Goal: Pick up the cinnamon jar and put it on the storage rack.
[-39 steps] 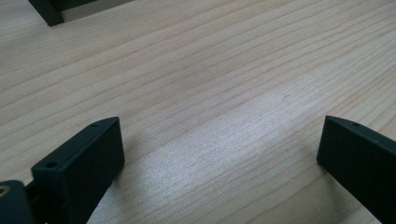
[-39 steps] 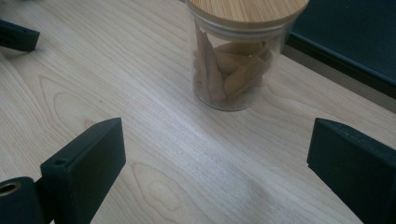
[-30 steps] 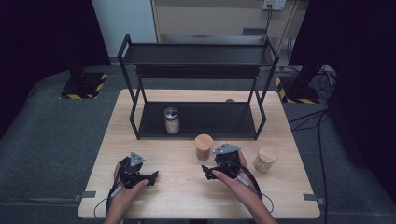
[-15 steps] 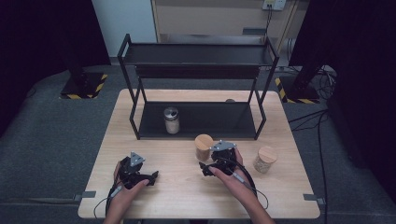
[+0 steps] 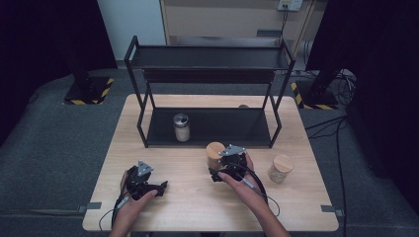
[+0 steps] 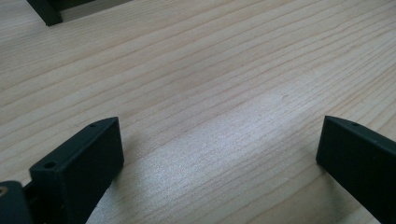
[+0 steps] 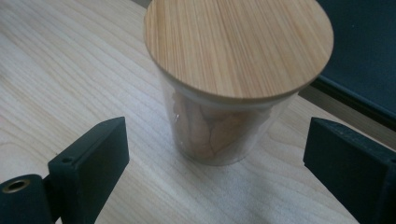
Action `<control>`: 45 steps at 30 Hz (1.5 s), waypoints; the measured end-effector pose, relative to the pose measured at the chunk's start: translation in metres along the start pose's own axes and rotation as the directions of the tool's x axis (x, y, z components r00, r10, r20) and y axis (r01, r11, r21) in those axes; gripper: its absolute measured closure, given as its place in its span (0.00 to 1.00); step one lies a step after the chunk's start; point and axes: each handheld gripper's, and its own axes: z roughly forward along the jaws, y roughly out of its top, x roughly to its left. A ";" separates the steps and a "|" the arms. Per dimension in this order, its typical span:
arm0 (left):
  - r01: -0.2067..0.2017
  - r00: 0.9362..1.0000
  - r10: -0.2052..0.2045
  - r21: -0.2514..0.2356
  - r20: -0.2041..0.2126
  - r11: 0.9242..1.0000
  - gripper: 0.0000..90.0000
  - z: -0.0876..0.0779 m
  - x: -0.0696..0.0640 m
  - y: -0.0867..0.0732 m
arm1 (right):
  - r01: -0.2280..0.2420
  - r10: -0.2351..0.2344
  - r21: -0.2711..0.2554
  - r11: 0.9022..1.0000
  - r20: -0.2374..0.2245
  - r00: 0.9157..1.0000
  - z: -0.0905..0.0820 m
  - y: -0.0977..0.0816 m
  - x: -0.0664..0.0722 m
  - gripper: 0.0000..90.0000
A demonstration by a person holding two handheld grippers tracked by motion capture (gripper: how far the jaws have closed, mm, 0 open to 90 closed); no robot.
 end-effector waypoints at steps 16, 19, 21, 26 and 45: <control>0.000 1.000 0.000 0.000 0.001 1.000 0.00 0.000 0.000 0.000 | -0.031 0.031 -0.023 0.999 0.008 0.999 0.008 0.007 -0.006 0.10; 0.000 1.000 0.000 0.000 0.001 1.000 0.00 0.000 0.000 0.000 | -0.023 0.023 -0.020 1.000 0.008 1.000 0.008 0.010 -0.004 0.11; 0.000 1.000 0.000 0.000 0.001 1.000 0.00 0.000 0.000 0.000 | -0.020 0.020 -0.017 1.000 0.010 1.000 0.010 0.012 -0.003 0.11; 0.000 1.000 0.000 0.000 0.001 1.000 0.00 0.000 0.000 0.000 | -0.021 0.021 -0.014 1.000 0.014 1.000 0.013 0.014 -0.002 0.12; -0.002 1.000 0.002 0.000 0.003 1.000 0.00 0.000 0.001 0.000 | -0.041 0.042 -0.058 0.997 0.019 0.999 0.016 0.013 0.000 0.19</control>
